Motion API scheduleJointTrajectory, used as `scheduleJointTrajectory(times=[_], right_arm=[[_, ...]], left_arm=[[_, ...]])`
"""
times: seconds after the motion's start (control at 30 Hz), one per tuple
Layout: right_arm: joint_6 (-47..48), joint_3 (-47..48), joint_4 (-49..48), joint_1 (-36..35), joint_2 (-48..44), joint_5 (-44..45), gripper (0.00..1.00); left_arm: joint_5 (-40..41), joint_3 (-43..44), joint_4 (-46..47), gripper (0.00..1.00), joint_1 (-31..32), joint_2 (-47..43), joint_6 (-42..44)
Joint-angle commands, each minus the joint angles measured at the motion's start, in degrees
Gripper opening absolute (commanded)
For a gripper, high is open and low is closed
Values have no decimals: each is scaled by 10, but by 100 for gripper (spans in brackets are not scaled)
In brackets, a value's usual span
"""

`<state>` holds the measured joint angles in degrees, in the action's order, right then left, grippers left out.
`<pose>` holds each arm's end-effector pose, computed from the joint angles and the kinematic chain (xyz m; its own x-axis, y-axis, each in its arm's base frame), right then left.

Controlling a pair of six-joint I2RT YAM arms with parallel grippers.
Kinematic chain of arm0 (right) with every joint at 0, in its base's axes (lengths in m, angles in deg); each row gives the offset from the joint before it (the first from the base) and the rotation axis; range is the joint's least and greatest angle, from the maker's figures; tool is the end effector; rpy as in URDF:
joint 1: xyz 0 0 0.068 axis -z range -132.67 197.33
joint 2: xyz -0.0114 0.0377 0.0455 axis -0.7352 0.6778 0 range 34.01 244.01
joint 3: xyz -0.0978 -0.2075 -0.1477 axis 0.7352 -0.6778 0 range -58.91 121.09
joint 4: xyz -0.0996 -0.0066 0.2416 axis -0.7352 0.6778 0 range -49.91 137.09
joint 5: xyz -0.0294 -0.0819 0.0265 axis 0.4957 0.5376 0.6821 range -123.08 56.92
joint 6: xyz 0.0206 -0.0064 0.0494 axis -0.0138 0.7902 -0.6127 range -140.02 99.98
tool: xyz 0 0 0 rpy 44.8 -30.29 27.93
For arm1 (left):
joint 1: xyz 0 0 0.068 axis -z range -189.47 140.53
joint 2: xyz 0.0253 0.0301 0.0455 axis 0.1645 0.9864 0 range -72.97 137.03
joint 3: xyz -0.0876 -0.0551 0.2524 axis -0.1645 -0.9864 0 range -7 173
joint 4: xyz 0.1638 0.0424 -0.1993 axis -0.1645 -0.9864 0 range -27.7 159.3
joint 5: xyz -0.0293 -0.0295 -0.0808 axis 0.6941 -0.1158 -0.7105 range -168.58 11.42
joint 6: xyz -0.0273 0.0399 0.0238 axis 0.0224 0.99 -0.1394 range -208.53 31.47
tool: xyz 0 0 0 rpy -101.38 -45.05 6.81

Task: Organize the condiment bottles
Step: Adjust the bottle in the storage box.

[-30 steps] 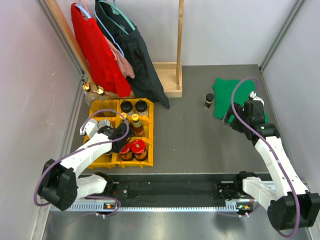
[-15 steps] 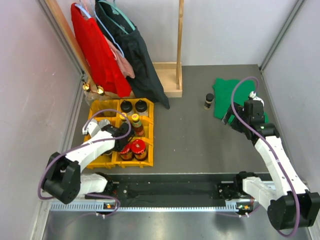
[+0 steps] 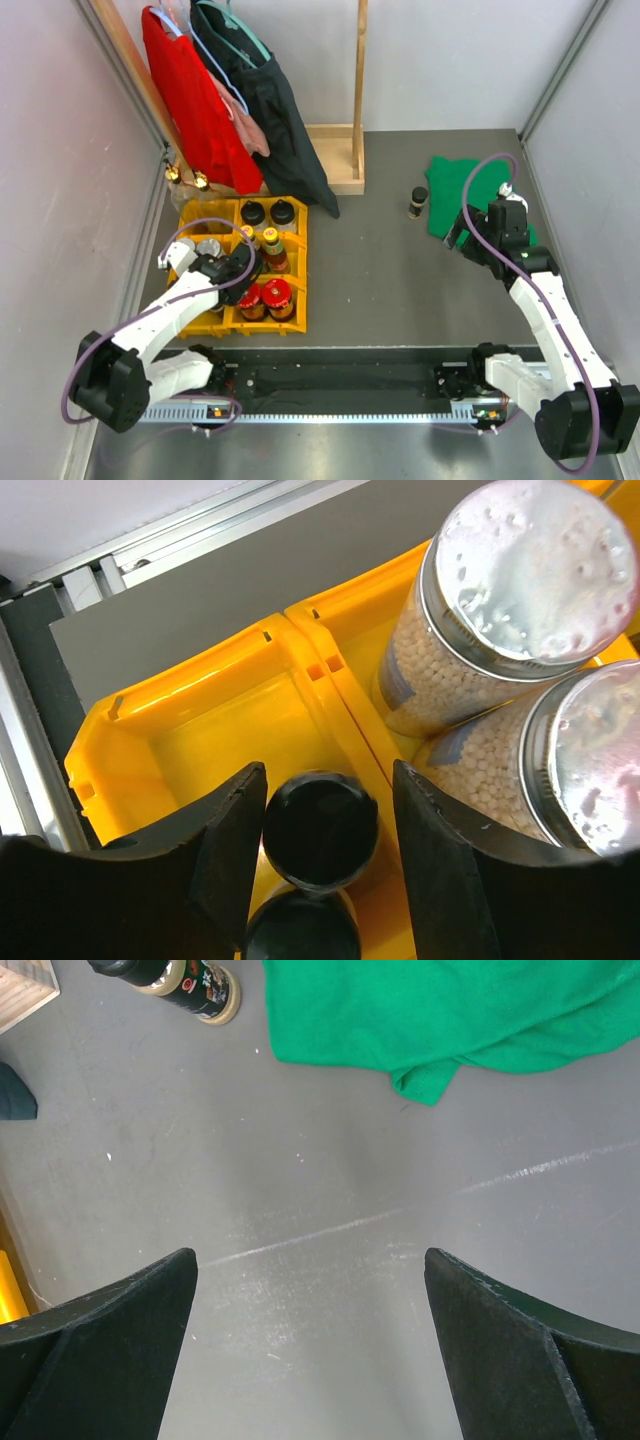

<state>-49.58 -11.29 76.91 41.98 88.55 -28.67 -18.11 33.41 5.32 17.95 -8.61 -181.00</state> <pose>0.1958 0.0156 0.2829 -0.6173 0.4364 -0.6546 0.3070 0.8997 0.3103 0.1539 -0.0450 0.2155 -0.1608 -0.4714 -0.8671 -0.8949 0.4403 -0.0734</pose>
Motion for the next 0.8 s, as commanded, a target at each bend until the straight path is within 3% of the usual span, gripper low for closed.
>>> scheduleJointTrajectory(times=[0.0,0.27,0.53,0.77], right_arm=[[5,1,-17,4,-3,3,95],[5,0,-18,5,-2,1,95],[6,5,-17,5,0,1,95],[13,19,-17,3,6,-12,97]], left_arm=[[-6,20,23,59,-3,-31,36],[-11,30,12,60,-2,-35,48],[8,80,-54,88,-3,-72,41],[21,113,-87,99,-2,-95,57]])
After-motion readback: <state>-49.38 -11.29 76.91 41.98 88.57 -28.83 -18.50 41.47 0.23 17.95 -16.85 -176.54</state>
